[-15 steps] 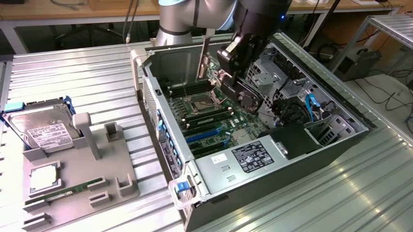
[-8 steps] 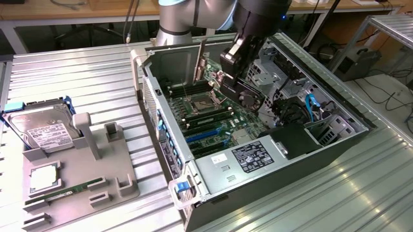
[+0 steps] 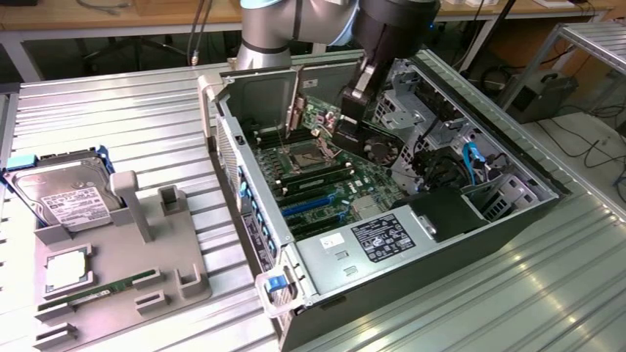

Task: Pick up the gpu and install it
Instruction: 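Insert the gpu into the slot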

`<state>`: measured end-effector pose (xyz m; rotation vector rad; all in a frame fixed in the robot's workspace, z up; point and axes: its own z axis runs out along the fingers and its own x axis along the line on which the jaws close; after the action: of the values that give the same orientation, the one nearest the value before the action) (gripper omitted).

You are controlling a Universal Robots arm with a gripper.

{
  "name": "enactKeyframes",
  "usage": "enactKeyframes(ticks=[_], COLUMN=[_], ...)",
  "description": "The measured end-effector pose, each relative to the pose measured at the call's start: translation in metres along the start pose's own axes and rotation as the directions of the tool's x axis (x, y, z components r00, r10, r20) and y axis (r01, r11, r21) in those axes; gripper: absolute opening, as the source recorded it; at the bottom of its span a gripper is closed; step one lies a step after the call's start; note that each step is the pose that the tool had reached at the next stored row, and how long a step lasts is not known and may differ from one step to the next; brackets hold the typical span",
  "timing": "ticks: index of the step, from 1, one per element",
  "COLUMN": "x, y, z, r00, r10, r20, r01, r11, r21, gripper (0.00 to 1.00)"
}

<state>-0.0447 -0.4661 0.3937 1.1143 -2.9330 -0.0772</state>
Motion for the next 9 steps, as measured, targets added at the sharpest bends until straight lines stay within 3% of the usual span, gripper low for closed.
enactKeyframes(ticks=[4,9], x=[0.0000,0.0001], y=[-0.0001,-0.0004], z=[0.0022,0.0079], r00=[0.9971,0.9800], r10=[-0.075,-0.199], r20=[-0.0035,-0.0096], r01=[0.075,0.199], r11=[0.9971,0.9800], r21=[-0.0012,-0.0034], gripper=[0.26,0.26])
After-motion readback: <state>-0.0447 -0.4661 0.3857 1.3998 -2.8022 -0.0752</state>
